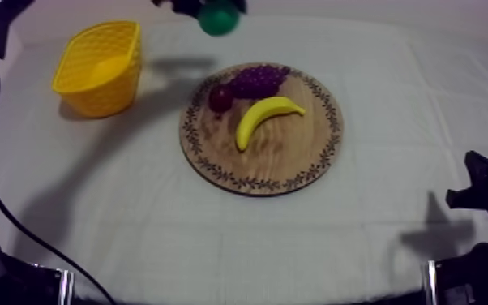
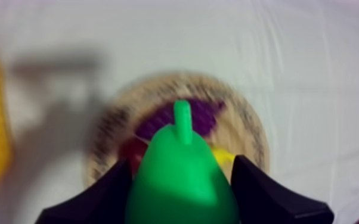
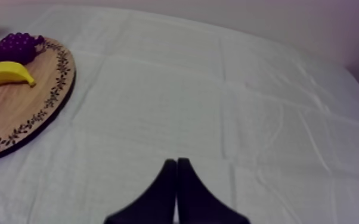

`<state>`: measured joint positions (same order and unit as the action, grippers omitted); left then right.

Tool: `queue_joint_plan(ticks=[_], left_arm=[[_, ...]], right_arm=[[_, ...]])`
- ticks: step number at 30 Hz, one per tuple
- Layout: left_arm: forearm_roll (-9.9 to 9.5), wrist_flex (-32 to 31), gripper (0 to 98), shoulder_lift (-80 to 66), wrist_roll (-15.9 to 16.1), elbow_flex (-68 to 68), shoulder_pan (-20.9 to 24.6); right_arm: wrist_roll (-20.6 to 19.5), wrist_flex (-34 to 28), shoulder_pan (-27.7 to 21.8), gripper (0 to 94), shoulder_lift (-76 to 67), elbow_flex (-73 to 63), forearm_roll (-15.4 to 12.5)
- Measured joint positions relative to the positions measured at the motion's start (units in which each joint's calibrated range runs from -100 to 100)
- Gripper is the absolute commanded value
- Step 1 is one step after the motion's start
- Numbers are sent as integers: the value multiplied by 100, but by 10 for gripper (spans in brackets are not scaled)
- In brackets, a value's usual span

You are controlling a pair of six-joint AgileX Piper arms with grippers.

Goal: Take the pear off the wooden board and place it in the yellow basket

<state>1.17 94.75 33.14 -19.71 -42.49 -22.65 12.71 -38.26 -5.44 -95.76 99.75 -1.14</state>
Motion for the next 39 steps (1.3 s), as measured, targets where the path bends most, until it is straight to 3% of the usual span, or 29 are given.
queue_joint_plan(ticks=[12,18,30,36,39], left_arm=[[-316,209,585,314,141,-518,1401],[-422,111,590,575,151,-314,1840],[-433,-339,599,1126,57,858,1880],[-438,-388,607,1581,9,771,1913],[-445,-405,691,1810,6,618,1960]], right_arm=[[0,0,0,3,0,0,0],[0,0,0,3,0,0,0],[0,7,0,3,0,0,0],[0,7,0,3,0,0,0],[0,7,0,3,0,0,0]])
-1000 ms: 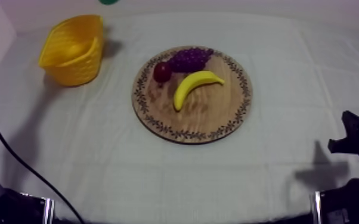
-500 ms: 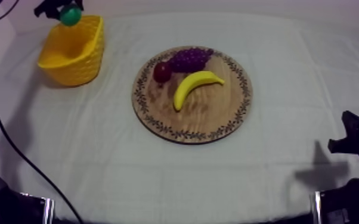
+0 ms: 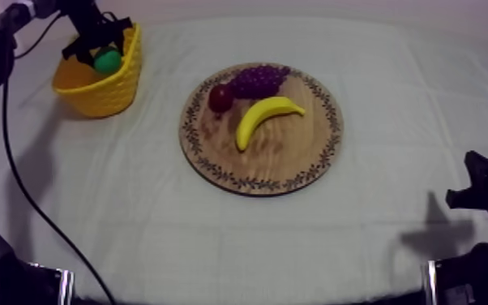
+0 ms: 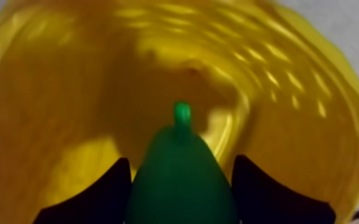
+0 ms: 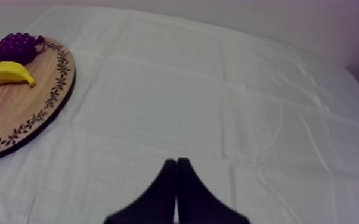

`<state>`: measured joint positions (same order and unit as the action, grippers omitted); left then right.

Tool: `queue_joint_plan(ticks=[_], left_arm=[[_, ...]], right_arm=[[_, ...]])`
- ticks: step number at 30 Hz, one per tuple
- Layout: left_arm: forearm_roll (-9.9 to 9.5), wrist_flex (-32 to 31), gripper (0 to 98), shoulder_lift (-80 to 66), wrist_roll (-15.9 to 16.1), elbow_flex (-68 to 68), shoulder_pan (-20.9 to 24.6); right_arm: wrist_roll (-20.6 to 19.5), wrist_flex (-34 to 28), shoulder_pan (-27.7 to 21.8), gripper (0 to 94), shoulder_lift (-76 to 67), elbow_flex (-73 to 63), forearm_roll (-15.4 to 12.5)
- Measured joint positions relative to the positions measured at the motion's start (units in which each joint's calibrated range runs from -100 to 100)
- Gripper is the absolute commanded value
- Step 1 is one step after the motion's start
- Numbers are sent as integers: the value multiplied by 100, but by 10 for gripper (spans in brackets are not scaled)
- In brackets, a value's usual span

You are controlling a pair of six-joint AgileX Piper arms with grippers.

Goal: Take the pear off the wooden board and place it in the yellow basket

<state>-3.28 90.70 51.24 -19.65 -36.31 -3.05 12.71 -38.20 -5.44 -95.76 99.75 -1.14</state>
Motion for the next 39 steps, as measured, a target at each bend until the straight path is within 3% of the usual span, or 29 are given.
queue_joint_plan(ticks=[4,7,10,14,20,23,28,31,39], left_arm=[[-9,-151,856,110,-16,-73,71],[-1,-393,908,70,46,34,125],[-8,-710,802,-48,192,221,144],[-140,-1408,545,-476,304,814,188],[-406,-3242,201,-1703,281,2591,355],[-404,-4203,71,-2565,372,3621,478],[-221,-5804,12,-4116,687,5465,734],[-208,-6566,4,-5077,837,6619,818],[-254,-8020,0,-7704,1057,9468,824]], right_arm=[[0,0,0,3,0,0,0],[0,0,0,3,0,0,0],[11,0,0,3,0,0,0],[2,0,0,3,0,0,0],[2,0,0,3,0,0,0],[2,0,0,3,0,0,0],[2,0,0,3,0,0,0],[2,-11,0,3,0,0,0],[2,-5,0,3,0,0,0]])
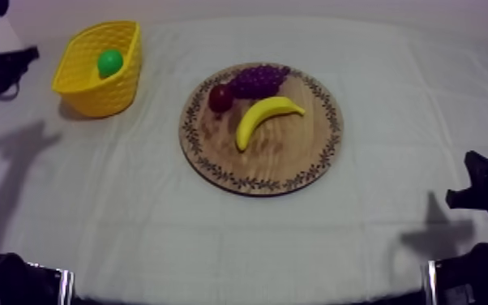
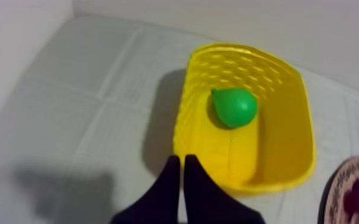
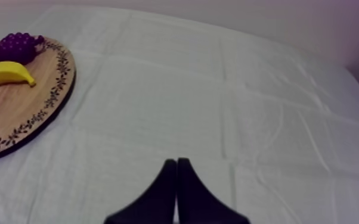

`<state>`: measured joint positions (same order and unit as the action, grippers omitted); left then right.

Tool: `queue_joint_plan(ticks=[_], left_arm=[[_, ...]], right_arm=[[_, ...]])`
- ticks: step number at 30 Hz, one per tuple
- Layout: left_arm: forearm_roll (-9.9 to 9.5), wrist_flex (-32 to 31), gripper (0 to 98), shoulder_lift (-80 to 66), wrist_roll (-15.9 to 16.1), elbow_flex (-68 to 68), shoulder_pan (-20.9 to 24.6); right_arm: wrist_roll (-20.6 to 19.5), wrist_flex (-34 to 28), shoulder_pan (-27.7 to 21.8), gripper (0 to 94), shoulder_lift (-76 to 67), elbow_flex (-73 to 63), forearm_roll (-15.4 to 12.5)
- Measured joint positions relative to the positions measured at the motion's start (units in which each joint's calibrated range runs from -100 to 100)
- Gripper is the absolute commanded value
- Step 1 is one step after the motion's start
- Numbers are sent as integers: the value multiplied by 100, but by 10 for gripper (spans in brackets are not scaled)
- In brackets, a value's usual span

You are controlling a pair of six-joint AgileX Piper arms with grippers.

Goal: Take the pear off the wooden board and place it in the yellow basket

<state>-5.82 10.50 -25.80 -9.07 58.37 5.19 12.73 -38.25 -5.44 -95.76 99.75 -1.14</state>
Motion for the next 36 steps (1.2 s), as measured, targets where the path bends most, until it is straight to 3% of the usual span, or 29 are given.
queue_joint_plan(ticks=[6,9,15,18,22,26,29,36], left_arm=[[-545,-494,0,-2095,-240,2011,2],[-637,-289,0,-3187,-408,2957,-8],[-239,692,0,-5295,-276,4034,-310],[86,1331,0,-6195,49,4138,-424],[363,1983,0,-6986,427,4112,-433],[398,2346,0,-7371,627,4082,-400],[398,2349,0,-7393,600,4089,-392],[398,2354,0,-7398,-22,4092,-388]], right_arm=[[0,0,0,3,0,0,0],[0,0,0,3,0,0,0],[0,0,0,3,0,0,0],[0,0,0,3,0,0,0],[0,0,0,3,0,0,0],[0,0,0,3,0,0,0],[0,0,0,3,0,0,0],[0,0,0,3,0,0,0]])
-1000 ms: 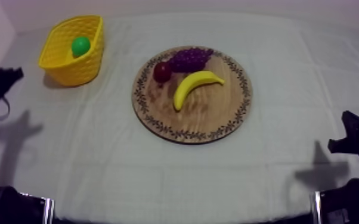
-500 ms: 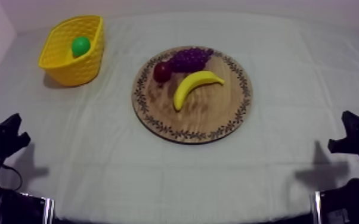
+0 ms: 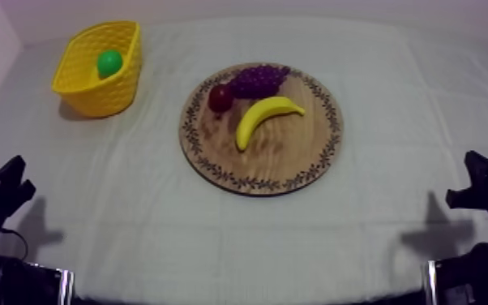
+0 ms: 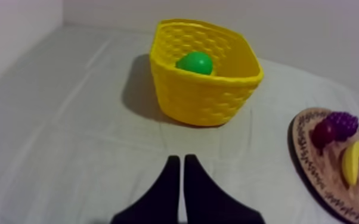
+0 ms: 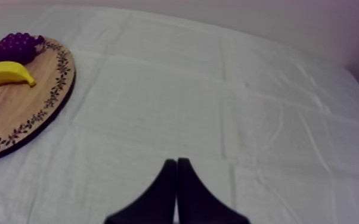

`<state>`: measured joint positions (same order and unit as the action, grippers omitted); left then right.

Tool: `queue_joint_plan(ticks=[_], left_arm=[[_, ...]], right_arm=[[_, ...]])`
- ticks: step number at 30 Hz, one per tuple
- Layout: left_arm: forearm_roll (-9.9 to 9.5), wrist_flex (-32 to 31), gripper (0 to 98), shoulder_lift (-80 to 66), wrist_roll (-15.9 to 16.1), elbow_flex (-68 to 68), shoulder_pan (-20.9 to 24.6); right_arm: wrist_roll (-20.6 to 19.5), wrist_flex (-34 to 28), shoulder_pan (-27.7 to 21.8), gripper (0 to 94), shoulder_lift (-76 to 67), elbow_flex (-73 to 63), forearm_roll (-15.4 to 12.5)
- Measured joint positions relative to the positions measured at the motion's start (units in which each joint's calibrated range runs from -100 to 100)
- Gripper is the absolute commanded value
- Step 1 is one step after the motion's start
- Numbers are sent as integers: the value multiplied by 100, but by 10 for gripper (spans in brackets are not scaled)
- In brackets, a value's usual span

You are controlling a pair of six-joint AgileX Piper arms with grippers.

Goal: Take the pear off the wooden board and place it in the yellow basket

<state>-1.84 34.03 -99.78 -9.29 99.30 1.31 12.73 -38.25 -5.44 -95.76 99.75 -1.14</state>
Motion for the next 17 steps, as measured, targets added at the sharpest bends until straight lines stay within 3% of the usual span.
queue_joint_plan(ticks=[5,17], left_arm=[[0,0,0,0,-222,0,0],[0,0,0,0,-207,0,0]], right_arm=[[0,0,0,3,0,0,0],[0,0,0,3,0,0,0]])
